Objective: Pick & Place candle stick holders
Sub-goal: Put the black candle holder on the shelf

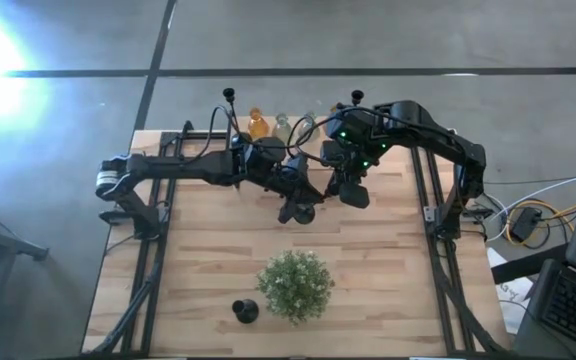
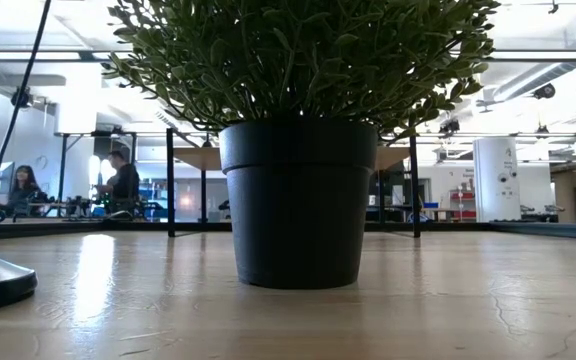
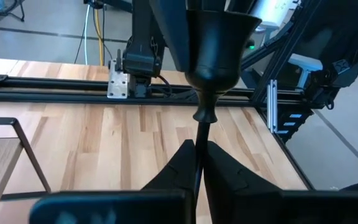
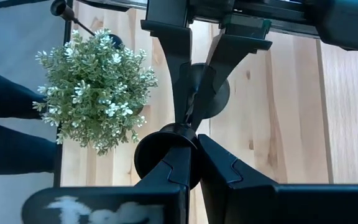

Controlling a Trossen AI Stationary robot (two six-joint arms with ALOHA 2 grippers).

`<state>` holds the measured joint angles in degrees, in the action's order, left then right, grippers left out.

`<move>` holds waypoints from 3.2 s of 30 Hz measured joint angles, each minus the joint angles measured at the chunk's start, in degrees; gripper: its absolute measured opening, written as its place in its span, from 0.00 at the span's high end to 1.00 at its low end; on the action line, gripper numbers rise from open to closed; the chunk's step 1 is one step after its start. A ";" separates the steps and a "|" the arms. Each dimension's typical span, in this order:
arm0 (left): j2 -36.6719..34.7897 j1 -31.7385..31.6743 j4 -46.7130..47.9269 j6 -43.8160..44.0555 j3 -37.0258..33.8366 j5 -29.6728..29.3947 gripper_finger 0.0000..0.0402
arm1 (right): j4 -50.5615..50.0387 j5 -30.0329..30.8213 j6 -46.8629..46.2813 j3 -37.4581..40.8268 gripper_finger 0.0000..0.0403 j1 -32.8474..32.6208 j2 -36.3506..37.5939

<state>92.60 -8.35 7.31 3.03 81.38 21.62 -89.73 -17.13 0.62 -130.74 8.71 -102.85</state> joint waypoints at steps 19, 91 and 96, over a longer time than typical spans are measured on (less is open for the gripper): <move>0.00 -0.07 -1.28 0.91 0.07 -3.07 0.96 | 0.60 2.65 -5.38 0.00 0.87 1.39 0.28; -19.07 -2.18 -31.32 0.95 -31.66 -56.04 0.97 | 12.59 20.33 -32.84 43.89 0.39 2.82 40.88; -20.76 -3.78 -32.54 1.96 -35.10 -57.41 0.97 | 12.65 20.33 -33.24 43.93 0.41 2.82 40.40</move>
<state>71.83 -12.13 -25.22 4.99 46.29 -35.79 -77.08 3.20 -32.62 -86.80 11.53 -62.45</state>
